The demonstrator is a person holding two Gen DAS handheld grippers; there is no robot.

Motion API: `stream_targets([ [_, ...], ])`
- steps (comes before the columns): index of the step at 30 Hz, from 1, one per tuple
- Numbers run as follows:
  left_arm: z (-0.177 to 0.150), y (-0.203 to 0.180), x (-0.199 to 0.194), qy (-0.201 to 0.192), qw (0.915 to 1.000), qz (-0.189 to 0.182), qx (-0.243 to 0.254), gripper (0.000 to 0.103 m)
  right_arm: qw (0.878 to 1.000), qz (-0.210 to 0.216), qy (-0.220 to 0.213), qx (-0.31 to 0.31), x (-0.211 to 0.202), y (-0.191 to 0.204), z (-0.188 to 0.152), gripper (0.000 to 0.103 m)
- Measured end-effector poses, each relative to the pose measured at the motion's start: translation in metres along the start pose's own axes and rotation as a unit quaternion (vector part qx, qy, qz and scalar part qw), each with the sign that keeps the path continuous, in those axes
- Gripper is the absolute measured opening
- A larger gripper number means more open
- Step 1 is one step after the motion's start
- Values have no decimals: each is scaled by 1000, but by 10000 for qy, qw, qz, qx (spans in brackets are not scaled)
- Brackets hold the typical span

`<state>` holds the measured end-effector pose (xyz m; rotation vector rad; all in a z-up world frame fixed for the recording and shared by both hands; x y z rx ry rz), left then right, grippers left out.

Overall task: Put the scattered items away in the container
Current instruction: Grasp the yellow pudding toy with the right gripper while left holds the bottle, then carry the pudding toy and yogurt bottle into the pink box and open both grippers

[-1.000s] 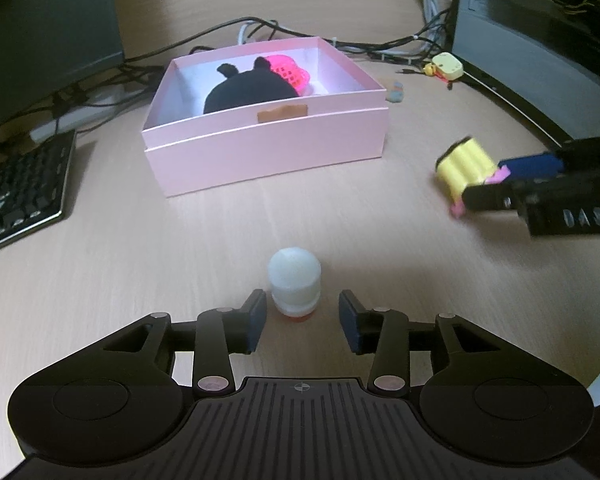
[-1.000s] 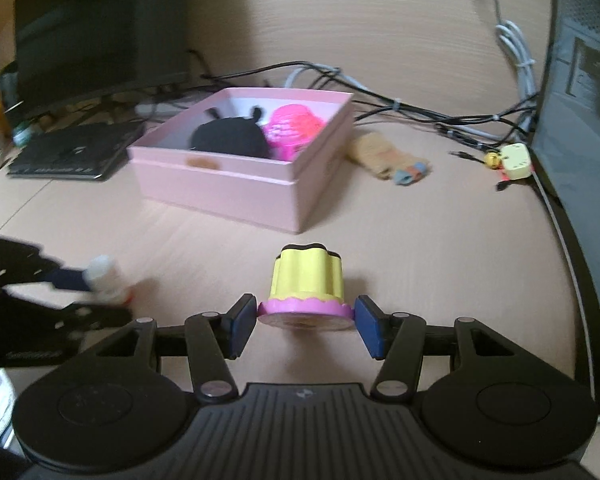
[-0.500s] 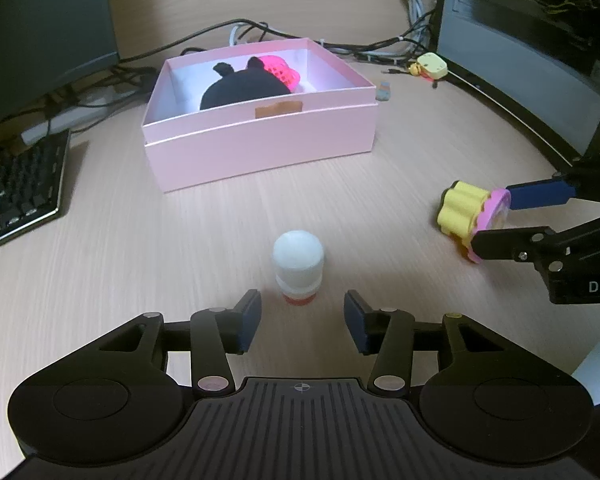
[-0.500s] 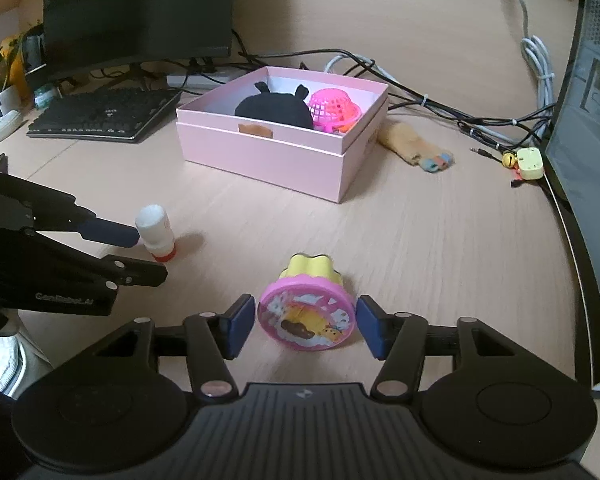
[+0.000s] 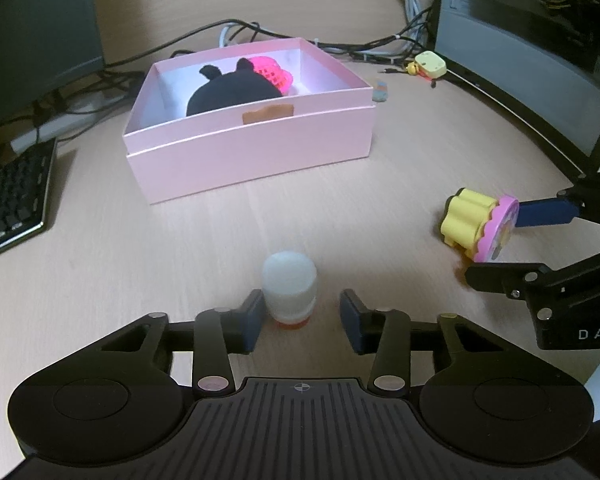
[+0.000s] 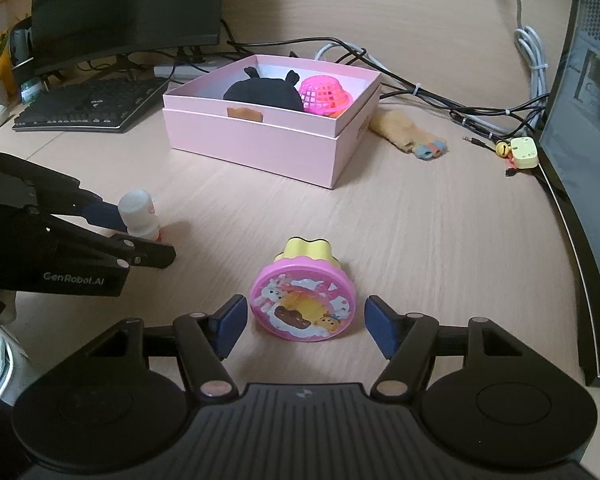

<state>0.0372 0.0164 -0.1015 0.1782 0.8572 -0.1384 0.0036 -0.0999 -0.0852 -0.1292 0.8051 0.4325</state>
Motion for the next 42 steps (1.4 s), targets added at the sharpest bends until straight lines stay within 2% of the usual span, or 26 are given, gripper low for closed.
stream_targets([
  [1,0,0,0,-5,10000,-17,11,35,10000,2,6,1,0,0,0,64],
  [3,1,-1,-2,-16,10000,-50,46,32,10000,25,25,-5,1,0,0,58],
  [5,2,-1,-3,-29,9999,-35,104,29,10000,29,30,-45,1,1,0,56],
  [20,18,7,-42,-351,9993,-14,140,29,9973,406,-384,-480,-31,18,41,56],
  [34,39,20,-53,-570,9981,35,244,29,9923,674,-606,-841,-36,26,76,56],
  [38,64,37,-48,-736,9971,93,183,29,9921,716,-737,-723,-30,21,97,56],
  [42,113,62,-39,-1130,9926,322,293,29,9899,660,-1123,-567,-16,15,139,56],
])
Point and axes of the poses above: each gripper's, at about its wrist camera, not at the fingertips, and x roughly the way its jaws point, y to its left, z to its top, the point moved 8 cm from there along x, roughly the way its jaws point, and after that the axes turned 7 degrees about x, right-handed, at the moved point
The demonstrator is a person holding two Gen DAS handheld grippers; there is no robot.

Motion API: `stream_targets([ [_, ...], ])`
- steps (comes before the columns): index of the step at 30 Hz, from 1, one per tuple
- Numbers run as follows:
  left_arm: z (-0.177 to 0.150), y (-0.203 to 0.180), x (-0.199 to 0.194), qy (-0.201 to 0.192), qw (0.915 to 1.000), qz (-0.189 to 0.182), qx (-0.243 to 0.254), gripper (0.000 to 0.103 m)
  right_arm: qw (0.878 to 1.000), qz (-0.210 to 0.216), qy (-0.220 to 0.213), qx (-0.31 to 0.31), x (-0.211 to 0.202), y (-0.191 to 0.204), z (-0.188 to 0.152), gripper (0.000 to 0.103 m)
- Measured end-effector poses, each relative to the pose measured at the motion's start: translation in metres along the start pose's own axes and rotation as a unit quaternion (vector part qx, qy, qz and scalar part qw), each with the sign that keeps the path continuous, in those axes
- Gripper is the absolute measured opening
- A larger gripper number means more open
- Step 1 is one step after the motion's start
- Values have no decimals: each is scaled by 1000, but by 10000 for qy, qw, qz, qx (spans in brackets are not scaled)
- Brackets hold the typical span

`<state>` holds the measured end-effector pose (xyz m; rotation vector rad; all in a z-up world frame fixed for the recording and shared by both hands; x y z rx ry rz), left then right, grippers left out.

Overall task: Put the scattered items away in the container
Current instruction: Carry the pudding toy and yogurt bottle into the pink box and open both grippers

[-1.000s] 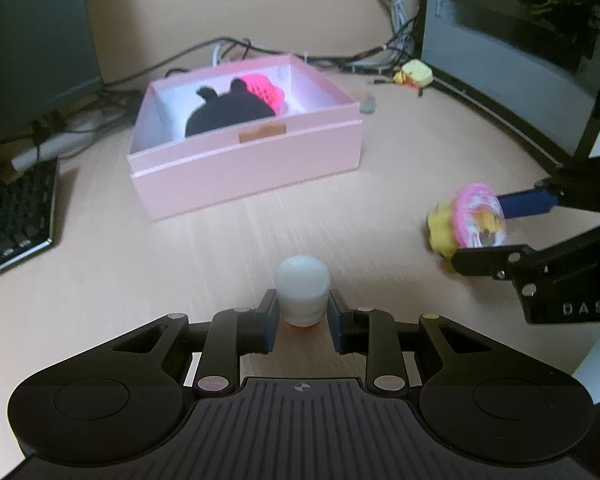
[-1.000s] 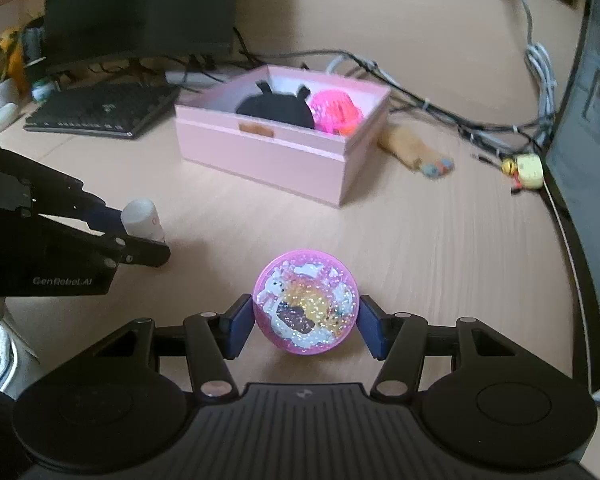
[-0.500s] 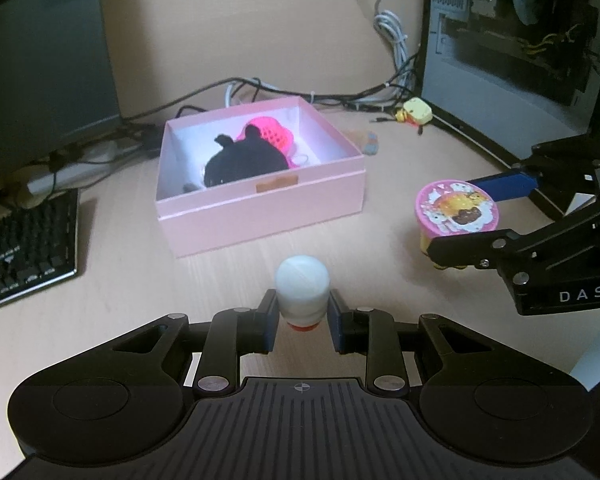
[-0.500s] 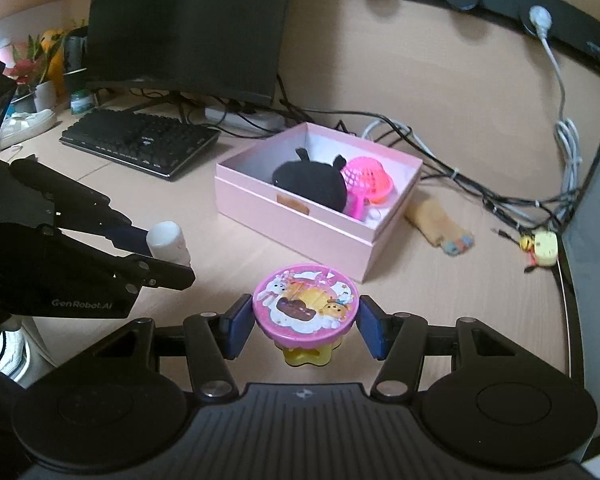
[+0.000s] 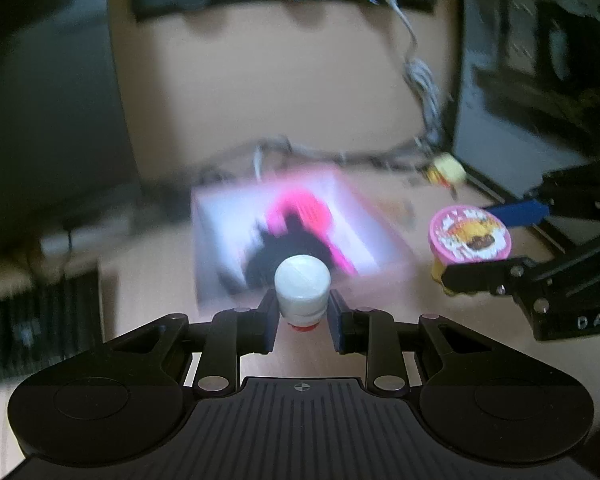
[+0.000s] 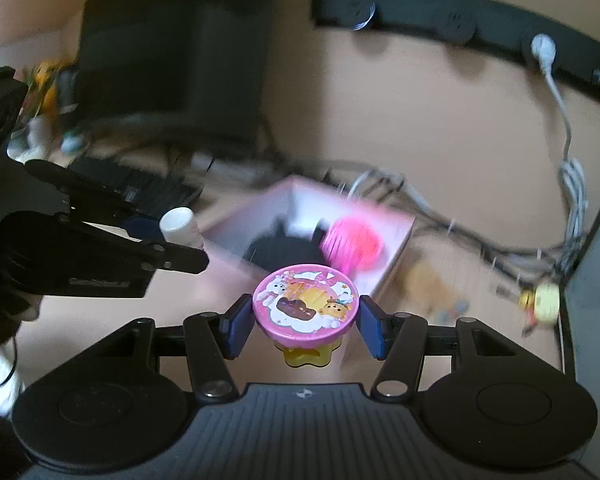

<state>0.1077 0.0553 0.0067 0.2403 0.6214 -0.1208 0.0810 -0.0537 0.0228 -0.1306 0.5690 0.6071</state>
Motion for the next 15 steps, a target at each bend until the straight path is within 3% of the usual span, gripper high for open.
stream_targets([
  [4,48,31,41,-334,9991,185,202,30,9986,-241,-454,-109,35,-13,38,56],
  [5,57,39,50,-440,9987,175,194,33,9986,-270,-426,-125,46,-15,43,62],
  [7,69,54,68,-520,9986,80,36,58,9991,-246,-312,-123,60,-19,47,68],
  [9,72,63,76,-478,9987,23,-151,59,9992,-220,-294,-143,63,-22,46,68],
  [11,66,65,76,-441,9987,-3,-243,69,9993,-274,-257,-18,63,-34,41,68],
  [13,54,63,74,-325,9989,0,-331,82,9985,-415,-125,341,67,-56,33,68],
  [15,40,55,70,-135,9990,-69,-411,85,9945,-731,-5,756,74,-85,23,68],
])
Point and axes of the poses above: each gripper's, at about its wrist camera, not at the fingertips, and x roughly the way its jaws point, y to its left, z to its top, the point moved 8 cm from there along x, roughly the way its jaws point, and after that the axes turned 7 degrees about x, right-handed, at the moved point
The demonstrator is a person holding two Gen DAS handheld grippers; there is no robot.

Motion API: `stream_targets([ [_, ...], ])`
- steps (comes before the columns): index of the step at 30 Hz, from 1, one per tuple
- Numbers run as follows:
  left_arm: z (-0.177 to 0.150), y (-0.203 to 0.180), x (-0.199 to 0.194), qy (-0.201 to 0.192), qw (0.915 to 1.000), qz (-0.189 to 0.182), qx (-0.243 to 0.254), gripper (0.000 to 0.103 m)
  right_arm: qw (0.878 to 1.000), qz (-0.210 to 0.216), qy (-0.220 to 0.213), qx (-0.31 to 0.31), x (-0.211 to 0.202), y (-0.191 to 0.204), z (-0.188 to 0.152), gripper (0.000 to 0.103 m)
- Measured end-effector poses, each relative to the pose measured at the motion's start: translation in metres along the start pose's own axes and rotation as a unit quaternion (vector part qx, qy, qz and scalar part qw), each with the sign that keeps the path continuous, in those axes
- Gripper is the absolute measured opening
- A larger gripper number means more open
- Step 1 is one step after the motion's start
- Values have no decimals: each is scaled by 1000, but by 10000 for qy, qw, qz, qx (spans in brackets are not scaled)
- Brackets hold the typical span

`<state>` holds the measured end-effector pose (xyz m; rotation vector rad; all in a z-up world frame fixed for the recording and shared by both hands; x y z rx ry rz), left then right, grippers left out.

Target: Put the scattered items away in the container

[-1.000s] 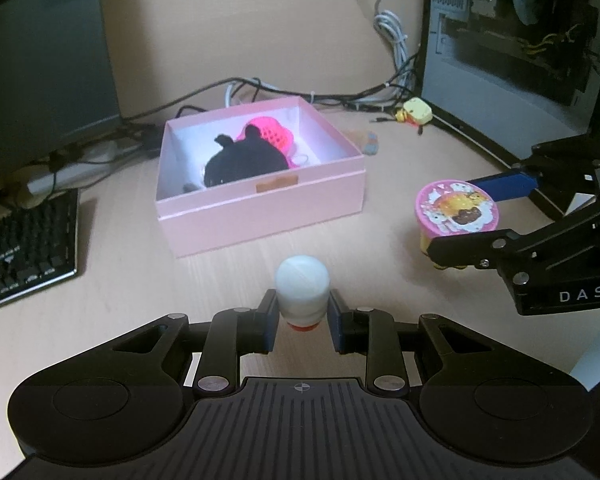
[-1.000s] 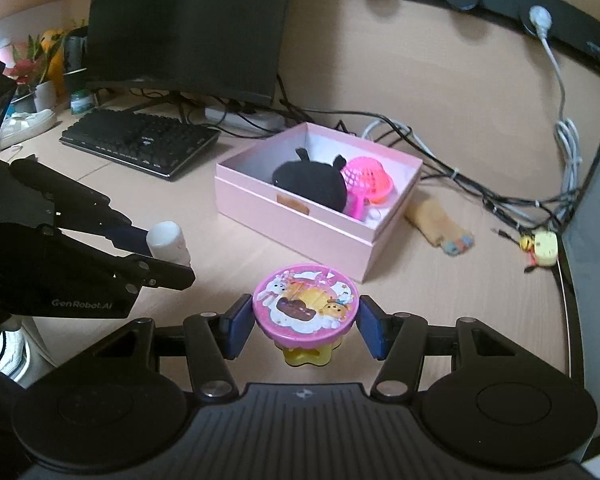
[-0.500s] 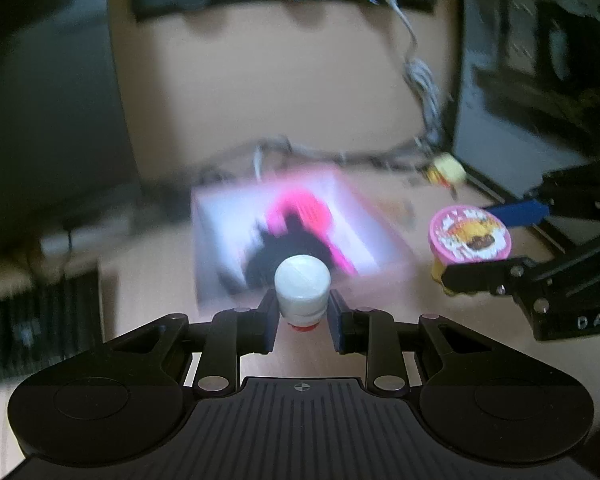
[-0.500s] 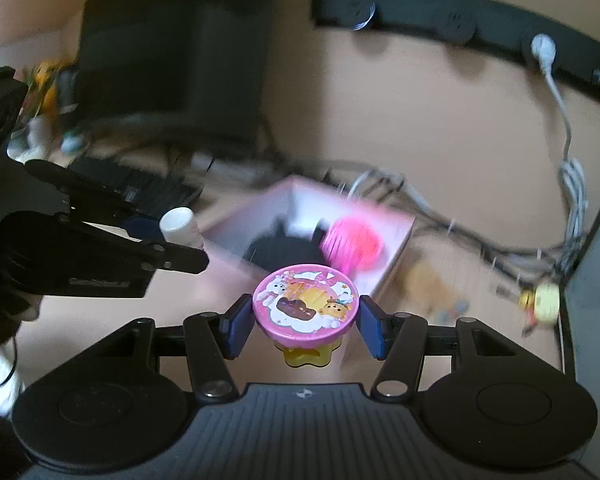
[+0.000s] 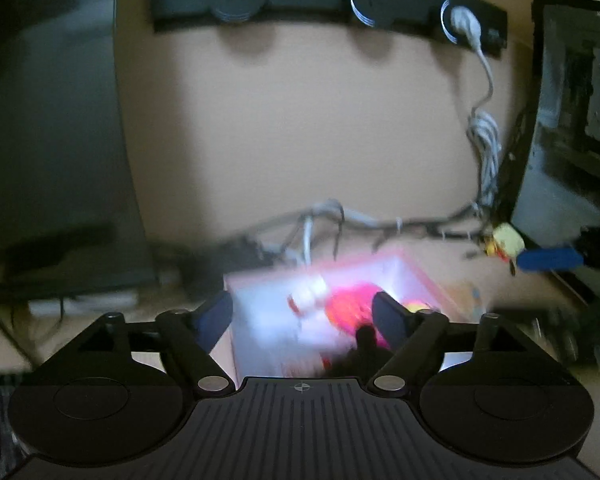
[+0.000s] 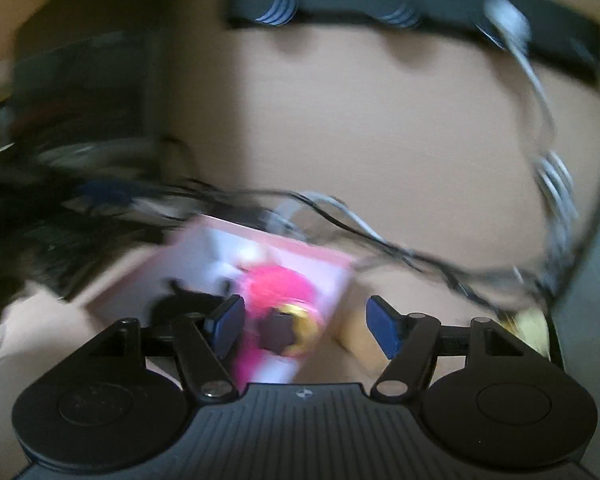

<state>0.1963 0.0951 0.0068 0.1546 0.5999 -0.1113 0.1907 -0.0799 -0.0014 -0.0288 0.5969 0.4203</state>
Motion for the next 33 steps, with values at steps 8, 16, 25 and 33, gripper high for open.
stream_targets([
  [8,-19,-39,-12,217,9989,-403,-61,96,9553,-2923,-60,-436,70,-109,2,54],
  [16,-14,-58,-7,236,9970,-731,-33,98,9108,-3956,572,-1033,130,-153,-22,51],
  [25,-15,-66,-5,228,9959,-876,-1,98,9245,-3713,462,-729,112,-151,-17,39],
  [33,-35,-92,-28,316,9938,-995,390,99,9682,-2469,67,-403,18,-88,-10,39],
])
Point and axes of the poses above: each gripper's, at about its wrist camera, not at the fingertips, and x roughly the way its jaws point, y to its left, z to its top, the point moved 8 cm from there along x, roughly the way its jaws point, and after that the axes turned 7 degrees about x, right-handed, at the moved point
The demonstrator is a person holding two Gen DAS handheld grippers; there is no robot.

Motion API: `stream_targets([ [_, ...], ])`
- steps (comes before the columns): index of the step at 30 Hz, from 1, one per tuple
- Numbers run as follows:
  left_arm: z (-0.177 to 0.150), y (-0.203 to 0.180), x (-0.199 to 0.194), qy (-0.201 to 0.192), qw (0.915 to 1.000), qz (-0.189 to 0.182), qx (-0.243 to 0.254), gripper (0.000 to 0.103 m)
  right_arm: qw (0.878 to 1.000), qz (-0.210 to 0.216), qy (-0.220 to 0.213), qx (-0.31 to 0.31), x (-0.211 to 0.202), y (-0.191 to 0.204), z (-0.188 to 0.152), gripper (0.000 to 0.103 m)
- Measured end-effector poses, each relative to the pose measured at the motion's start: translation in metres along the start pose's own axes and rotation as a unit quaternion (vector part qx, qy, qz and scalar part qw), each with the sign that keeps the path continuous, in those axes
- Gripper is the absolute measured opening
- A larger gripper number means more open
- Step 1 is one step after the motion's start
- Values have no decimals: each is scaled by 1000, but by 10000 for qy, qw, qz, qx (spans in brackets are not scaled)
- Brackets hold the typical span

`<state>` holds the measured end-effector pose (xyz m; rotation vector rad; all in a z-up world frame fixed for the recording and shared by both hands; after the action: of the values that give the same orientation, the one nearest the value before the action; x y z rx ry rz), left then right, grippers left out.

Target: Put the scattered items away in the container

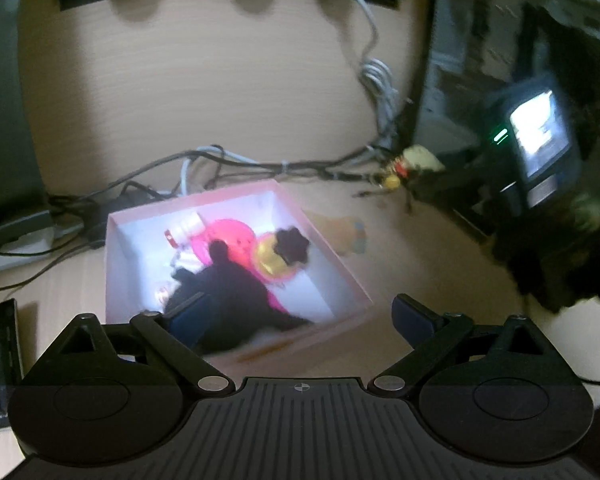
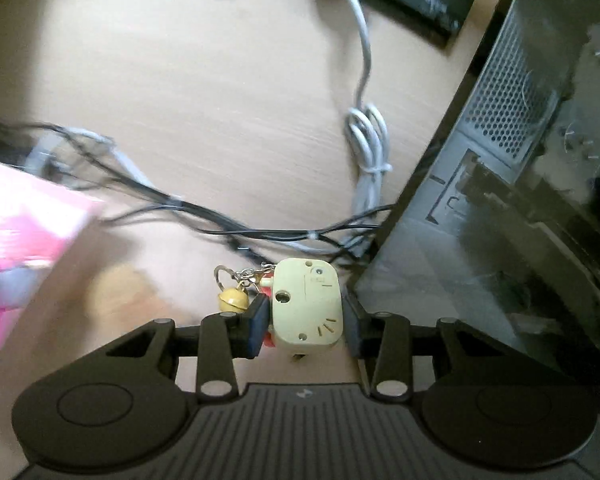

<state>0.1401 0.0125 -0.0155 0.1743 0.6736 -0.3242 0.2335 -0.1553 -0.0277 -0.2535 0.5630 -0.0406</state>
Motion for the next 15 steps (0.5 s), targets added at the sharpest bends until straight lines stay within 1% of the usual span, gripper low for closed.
stream_targets([
  [2,-10,-8,-4,91,9999,-19,54,100,9984,523,168,110,-18,7,-8,39],
  [4,-23,-15,-7,233,9997,-18,57,100,9939,1031,350,156,-40,12,-21,39],
  [7,-44,-25,-10,481,9988,-32,47,100,9854,1594,589,75,-71,31,-46,39],
  [10,-62,-31,-15,664,9978,8,-38,100,9739,2060,953,28,-85,51,-70,39],
  [12,-71,-33,-20,735,9972,80,-147,100,9639,2400,1149,68,-93,65,-84,39],
  [14,-78,-32,-25,784,9964,139,-300,100,9535,2762,1205,-19,-102,76,-87,39],
  [15,-81,-30,-28,814,9958,179,-383,100,9512,2867,1140,-79,-108,79,-85,39],
])
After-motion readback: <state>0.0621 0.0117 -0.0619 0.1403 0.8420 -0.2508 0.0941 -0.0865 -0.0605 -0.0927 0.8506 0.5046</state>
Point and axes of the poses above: each gripper's, at about its wrist camera, not at the fingertips, and x roughly the way its jaws point, y to its left, z to its top, the point moved 8 cm from there along x, roughly the way its jaws point, and after that the axes turned 7 degrees about x, right-handed, at the moved point
